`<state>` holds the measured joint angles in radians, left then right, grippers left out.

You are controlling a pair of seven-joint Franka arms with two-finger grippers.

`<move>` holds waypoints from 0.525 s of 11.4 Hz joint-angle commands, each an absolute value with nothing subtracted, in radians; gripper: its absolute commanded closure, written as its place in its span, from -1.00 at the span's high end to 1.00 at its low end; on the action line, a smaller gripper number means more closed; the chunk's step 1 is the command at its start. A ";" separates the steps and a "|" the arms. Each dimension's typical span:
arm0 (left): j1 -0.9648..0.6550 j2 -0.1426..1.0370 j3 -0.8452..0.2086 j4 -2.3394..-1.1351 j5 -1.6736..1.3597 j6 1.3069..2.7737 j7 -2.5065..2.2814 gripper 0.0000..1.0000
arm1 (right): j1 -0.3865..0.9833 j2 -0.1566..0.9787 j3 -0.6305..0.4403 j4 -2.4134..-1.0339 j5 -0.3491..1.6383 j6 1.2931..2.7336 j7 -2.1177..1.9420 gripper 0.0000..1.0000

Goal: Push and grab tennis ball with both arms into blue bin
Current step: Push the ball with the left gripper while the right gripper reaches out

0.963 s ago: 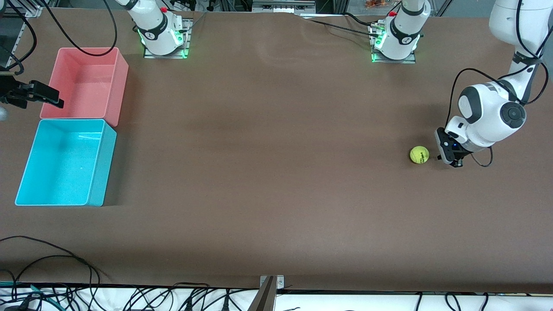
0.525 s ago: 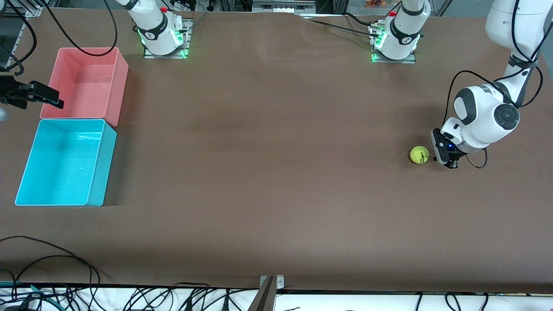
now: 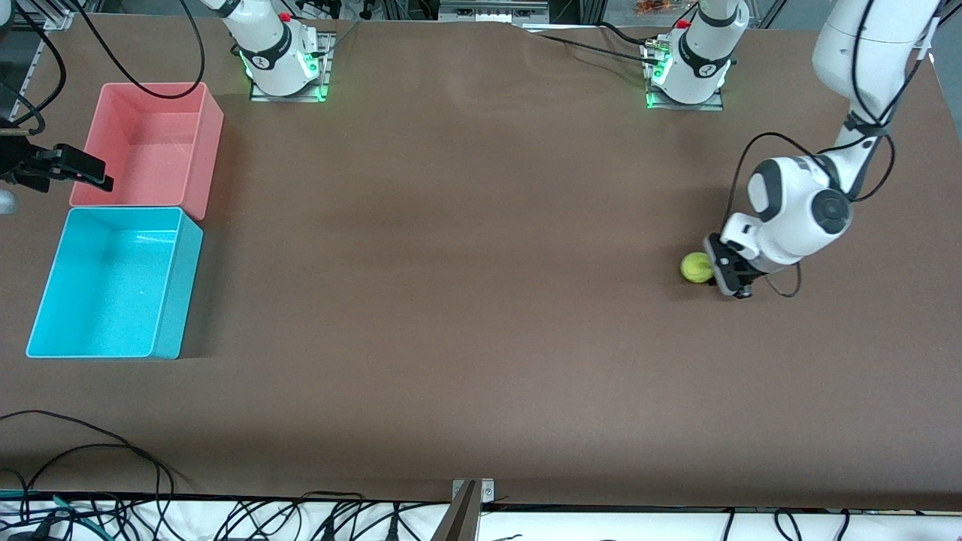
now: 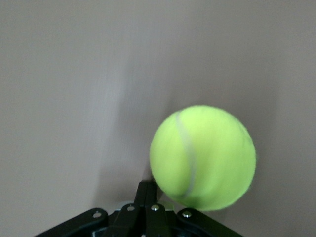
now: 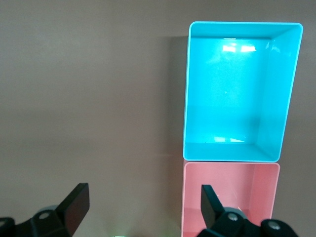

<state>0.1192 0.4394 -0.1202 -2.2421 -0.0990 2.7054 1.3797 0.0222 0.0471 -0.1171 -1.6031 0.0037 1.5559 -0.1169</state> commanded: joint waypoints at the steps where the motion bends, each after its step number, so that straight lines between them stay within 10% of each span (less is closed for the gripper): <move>1: 0.013 0.474 -0.215 -2.143 0.007 2.640 0.843 -1.00 | 0.023 0.063 -0.115 -1.578 0.023 1.557 -0.109 1.00; 6: 0.025 0.462 -0.229 -2.131 0.210 2.611 0.650 -1.00 | 0.032 0.071 -0.091 -1.578 0.023 1.566 -0.110 1.00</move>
<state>0.0018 0.4549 -0.2295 -2.1422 0.1700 2.6249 0.6563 0.0269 0.0565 -0.1045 -1.6029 0.0060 1.5631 -0.1169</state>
